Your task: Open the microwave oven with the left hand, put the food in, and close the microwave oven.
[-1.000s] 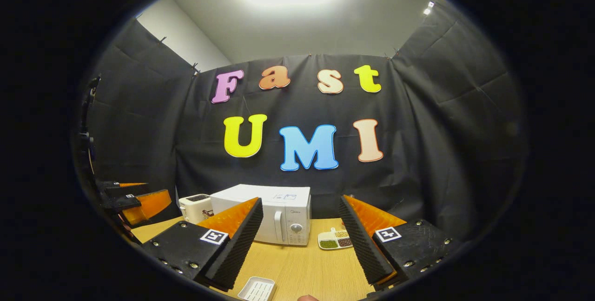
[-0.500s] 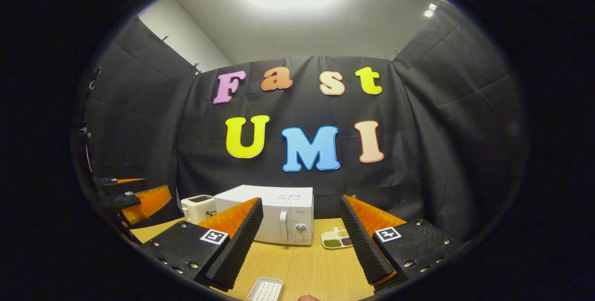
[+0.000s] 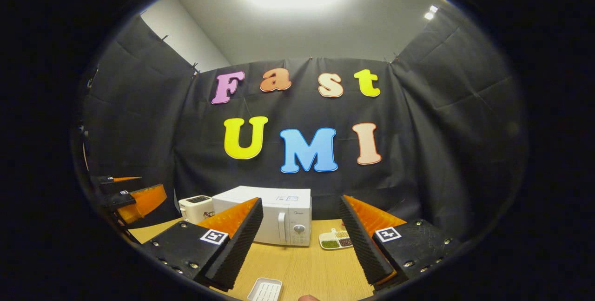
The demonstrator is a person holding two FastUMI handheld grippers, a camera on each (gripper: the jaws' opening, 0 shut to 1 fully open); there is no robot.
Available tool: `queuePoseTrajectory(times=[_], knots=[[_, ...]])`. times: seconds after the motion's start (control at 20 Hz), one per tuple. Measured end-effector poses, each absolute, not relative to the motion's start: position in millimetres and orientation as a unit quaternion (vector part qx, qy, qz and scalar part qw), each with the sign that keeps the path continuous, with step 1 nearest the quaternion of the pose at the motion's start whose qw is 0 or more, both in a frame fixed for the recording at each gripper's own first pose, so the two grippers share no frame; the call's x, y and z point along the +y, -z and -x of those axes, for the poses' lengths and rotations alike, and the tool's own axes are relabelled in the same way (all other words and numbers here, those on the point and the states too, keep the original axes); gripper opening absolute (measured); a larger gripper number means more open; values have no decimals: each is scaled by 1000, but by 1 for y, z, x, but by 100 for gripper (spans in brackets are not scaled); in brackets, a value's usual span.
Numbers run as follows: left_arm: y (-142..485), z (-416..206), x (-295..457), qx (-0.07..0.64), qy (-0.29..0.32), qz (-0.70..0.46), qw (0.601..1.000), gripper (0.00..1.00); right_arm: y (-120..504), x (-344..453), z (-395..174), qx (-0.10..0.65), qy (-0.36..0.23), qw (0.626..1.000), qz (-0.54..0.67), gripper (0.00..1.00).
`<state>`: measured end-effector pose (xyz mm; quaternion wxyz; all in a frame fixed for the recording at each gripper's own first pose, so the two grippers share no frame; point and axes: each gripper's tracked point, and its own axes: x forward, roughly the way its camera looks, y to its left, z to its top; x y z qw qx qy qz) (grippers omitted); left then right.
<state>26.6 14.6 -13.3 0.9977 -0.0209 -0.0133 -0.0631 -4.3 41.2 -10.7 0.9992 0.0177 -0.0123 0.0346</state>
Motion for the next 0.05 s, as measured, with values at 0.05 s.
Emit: queuePoseTrajectory(times=[0.05], knots=[[13, -26, 16, -13, 63, 22, 998, 99, 11, 42, 6, -13, -35, 999, -18, 99]])
